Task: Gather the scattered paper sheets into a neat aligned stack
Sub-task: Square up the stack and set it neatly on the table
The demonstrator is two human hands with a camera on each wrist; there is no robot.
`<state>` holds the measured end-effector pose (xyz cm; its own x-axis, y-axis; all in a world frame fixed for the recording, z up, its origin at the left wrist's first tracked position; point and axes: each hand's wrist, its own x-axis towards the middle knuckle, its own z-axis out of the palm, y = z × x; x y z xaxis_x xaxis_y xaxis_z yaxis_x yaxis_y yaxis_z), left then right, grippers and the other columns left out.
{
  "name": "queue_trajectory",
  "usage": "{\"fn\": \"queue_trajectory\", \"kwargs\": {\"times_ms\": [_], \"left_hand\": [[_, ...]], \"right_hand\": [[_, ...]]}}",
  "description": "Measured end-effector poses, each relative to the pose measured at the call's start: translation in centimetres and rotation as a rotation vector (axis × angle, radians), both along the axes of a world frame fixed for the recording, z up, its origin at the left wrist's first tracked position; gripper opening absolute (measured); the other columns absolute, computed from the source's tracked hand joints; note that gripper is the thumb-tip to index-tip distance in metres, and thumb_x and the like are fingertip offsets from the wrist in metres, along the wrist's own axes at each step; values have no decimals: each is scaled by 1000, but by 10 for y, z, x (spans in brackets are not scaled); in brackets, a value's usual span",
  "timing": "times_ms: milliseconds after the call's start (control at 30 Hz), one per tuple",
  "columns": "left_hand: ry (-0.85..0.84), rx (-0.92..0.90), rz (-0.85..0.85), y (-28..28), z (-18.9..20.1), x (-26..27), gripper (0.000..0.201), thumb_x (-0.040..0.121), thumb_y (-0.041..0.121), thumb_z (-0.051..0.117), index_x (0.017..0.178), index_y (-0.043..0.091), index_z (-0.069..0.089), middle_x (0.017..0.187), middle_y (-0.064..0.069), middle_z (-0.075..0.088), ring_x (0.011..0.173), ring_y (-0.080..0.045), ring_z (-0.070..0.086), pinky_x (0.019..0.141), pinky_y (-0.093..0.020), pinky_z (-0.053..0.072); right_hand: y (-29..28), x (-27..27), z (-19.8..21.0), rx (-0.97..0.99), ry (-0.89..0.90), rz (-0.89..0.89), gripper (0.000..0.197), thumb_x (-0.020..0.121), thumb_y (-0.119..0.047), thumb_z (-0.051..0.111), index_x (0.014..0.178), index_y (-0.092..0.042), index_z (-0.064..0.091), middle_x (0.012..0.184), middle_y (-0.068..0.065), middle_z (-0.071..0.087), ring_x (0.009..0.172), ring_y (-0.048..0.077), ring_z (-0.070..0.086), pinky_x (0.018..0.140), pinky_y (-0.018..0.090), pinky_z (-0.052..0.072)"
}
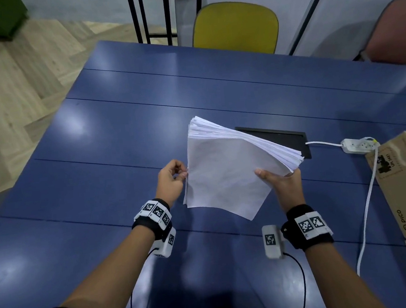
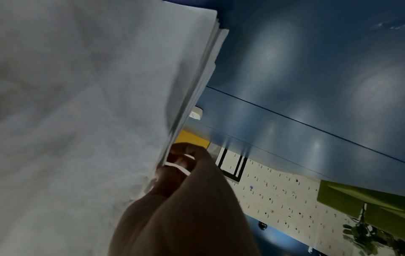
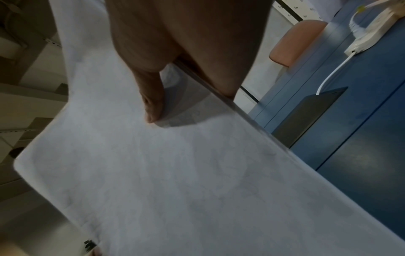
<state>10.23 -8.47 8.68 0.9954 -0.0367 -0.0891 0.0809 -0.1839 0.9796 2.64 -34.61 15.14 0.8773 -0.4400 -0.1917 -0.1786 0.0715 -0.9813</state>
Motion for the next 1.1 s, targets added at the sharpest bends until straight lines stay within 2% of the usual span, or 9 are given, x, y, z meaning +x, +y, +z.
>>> {"fn": "queue_trajectory", "kwargs": {"times_ms": [167, 300, 400, 533, 633, 700, 833, 967, 1100], "left_hand": [[-100, 89, 89, -8, 5, -2, 36, 79, -16, 51, 73, 19, 51, 72, 0, 53, 69, -13, 49, 65, -16, 43], [-125, 102, 171, -9, 10, 1, 27, 79, -15, 49, 74, 11, 54, 71, 0, 53, 64, -8, 47, 61, -14, 44], [-147, 118, 213, -7, 10, 4, 27, 80, -16, 47, 77, 10, 55, 76, -4, 54, 68, -8, 49, 63, -11, 43], [-176, 156, 193, -3, 5, 7, 25, 83, -11, 46, 83, 12, 56, 87, -5, 53, 78, -18, 51, 70, -23, 43], [-164, 150, 119, -1, 1, 4, 18, 87, -5, 55, 87, 13, 55, 86, -1, 51, 75, -13, 52, 71, -13, 43], [-132, 118, 102, 2, -1, 3, 18, 83, -2, 64, 83, 14, 55, 77, 1, 53, 70, -11, 52, 67, -9, 43], [-56, 47, 143, 11, -4, 7, 17, 78, -2, 71, 75, 11, 61, 70, -1, 57, 68, -15, 53, 70, -21, 46], [24, -83, 102, 16, -4, 12, 22, 84, -8, 60, 77, 12, 64, 79, -10, 60, 75, -20, 54, 77, -30, 45], [61, -120, 132, 22, -3, 10, 18, 89, -8, 53, 82, 6, 63, 86, -13, 57, 80, -20, 50, 78, -33, 39]], "right_hand": [[9, -5, 8, -43, -91, 28, 23, 73, 3, 79, 91, -11, 74, 89, 6, 74, 86, 20, 70, 85, 38, 57], [10, -9, 5, -39, -117, 7, 24, 74, 4, 78, 97, 3, 71, 92, 15, 72, 89, 26, 68, 93, 52, 53], [10, -11, 4, -42, -133, 5, 23, 75, 5, 76, 98, 5, 71, 93, 17, 71, 90, 27, 66, 94, 56, 52], [13, -9, 13, -14, -141, 27, 25, 77, 7, 74, 100, -4, 72, 97, 10, 73, 91, 21, 70, 87, 37, 56], [12, -9, 15, -7, -153, 31, 28, 77, 10, 71, 93, -14, 72, 88, -2, 75, 84, 14, 71, 77, 26, 56], [12, -8, 15, -8, -161, 31, 29, 78, 10, 71, 91, -15, 73, 87, -3, 75, 84, 14, 71, 78, 28, 58], [11, -7, 13, -14, -163, 23, 28, 78, 8, 72, 90, -17, 74, 88, -4, 76, 87, 16, 71, 86, 35, 57], [12, -6, 9, -9, -169, -3, 27, 77, 7, 73, 92, -16, 74, 96, 7, 73, 92, 21, 69, 93, 46, 54], [11, -4, 7, 8, -160, 13, 29, 76, 8, 74, 92, -16, 75, 96, 6, 73, 93, 24, 69, 94, 49, 53]]}}
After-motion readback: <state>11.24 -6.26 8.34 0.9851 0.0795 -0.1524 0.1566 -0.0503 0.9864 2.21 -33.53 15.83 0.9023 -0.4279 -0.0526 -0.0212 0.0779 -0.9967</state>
